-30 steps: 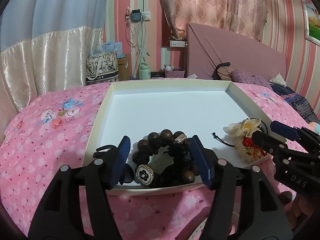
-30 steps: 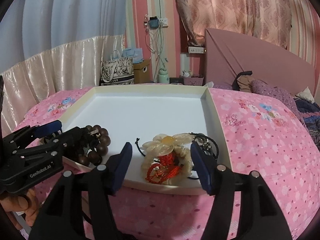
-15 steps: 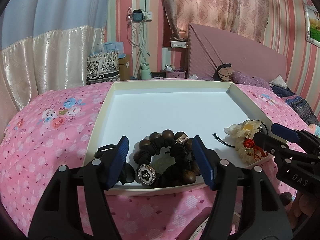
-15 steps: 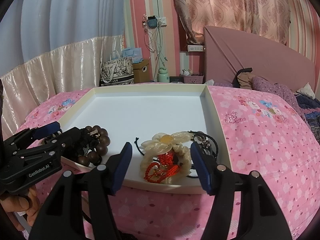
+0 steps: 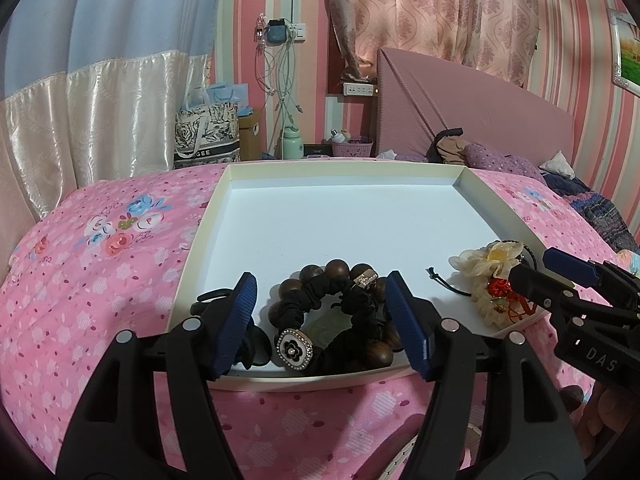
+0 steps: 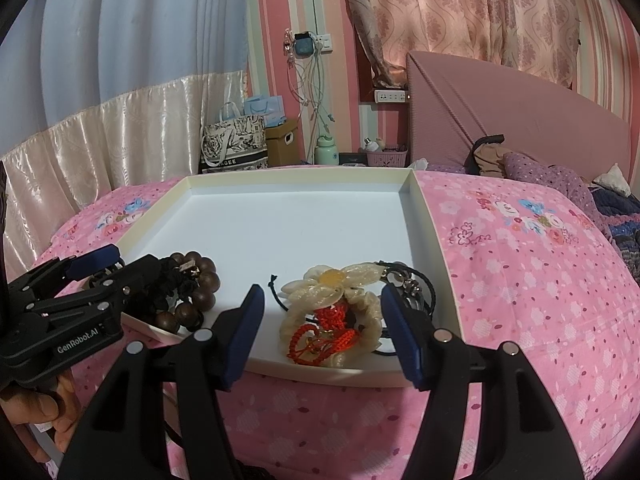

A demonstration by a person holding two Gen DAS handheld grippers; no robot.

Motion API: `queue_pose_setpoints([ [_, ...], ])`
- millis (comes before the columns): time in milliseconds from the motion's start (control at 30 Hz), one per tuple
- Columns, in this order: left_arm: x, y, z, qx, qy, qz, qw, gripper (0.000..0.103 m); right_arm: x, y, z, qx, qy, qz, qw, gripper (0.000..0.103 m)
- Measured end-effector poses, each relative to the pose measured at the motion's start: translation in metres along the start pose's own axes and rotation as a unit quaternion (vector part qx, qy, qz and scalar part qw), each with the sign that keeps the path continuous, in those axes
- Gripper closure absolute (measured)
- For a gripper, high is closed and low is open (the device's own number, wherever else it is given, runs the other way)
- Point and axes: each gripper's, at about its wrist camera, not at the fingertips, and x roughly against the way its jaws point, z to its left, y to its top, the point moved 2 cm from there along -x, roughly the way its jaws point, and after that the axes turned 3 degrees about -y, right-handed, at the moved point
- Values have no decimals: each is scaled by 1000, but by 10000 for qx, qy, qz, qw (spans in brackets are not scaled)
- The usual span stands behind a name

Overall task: Organize jewelry
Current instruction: 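Grasp the white-strap watch with left tool while right grasps the teardrop-pendant cord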

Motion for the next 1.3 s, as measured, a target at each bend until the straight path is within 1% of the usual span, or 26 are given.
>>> queue_pose_setpoints([
  [167,0,1,2,9,0,-3,10000,33,0,0,-1,-5,-15,-8,10000,41],
  [267,1,1,3,28,13,-25,10000,28,1,-1,-2,-30,-42,-17,10000,34],
  [300,1,2,3,36,21,-35,10000,25,1,-1,-2,-39,-46,-24,10000,31],
  [433,4,2,4,53,34,-76,10000,20,1,-1,-2,-36,-22,52,10000,29],
  [533,8,3,4,53,1,-150,9999,19,2,1,-3,-31,-18,95,9999,28],
  [633,12,6,5,-13,75,-137,9999,19,7,6,-9,-116,-21,106,9999,28],
  [800,35,18,9,-4,83,-2,10000,16,24,17,-26,-242,-35,182,9995,28],
  [867,51,18,9,-289,140,34,9995,13,36,14,-33,-261,68,292,9992,28],
  [933,66,9,10,-483,202,143,9985,12,45,2,-35,-235,248,502,9982,28],
  [1033,82,-17,10,-532,-16,479,9974,12,61,-28,-30,-17,440,797,9958,28],
  [1100,88,-36,4,-571,-171,685,9959,12,64,-41,-22,132,532,926,9942,28],
  [1200,89,-54,-10,-779,-249,826,9932,12,64,-56,-6,526,529,1055,9916,28],
  [1267,83,-62,-17,-907,-182,890,9917,12,59,-61,1,667,471,1138,9901,28],
  [1300,80,-64,-20,-915,-223,939,9911,12,56,-63,3,714,458,1169,9895,28],
])
